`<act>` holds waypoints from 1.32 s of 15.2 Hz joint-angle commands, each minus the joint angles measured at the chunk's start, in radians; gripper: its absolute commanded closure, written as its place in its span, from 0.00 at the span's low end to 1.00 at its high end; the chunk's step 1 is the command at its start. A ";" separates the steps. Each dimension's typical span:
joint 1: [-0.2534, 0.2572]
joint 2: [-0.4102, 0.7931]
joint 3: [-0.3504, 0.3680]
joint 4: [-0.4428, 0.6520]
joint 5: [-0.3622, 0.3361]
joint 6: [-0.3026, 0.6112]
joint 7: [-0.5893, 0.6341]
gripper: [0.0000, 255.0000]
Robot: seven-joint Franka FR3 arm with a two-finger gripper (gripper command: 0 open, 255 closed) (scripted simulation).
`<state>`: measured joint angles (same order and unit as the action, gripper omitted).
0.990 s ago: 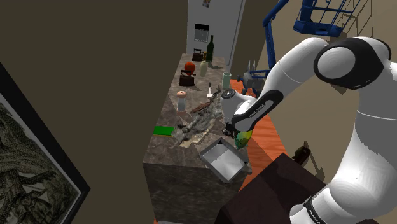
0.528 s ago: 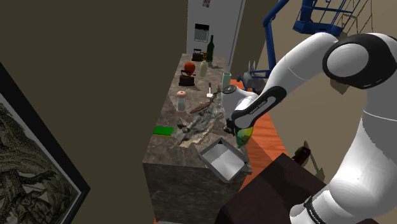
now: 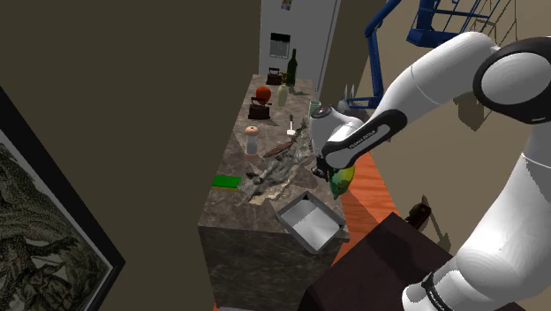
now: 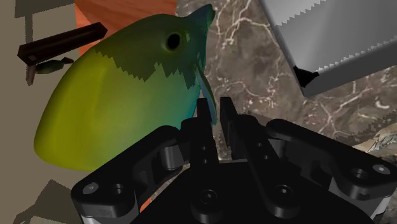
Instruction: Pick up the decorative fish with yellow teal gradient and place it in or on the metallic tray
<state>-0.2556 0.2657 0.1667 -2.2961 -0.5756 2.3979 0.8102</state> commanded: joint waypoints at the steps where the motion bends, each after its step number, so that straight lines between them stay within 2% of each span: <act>1: -0.003 -0.023 0.005 -0.002 0.017 -0.018 -0.018 1.00; 10: -0.010 -0.115 0.024 0.003 0.083 -0.100 -0.086 1.00; 20: 0.129 -0.174 0.151 -0.031 0.165 -0.194 0.106 1.00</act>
<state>-0.1425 0.1041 0.3020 -2.3255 -0.4266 2.2215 0.8979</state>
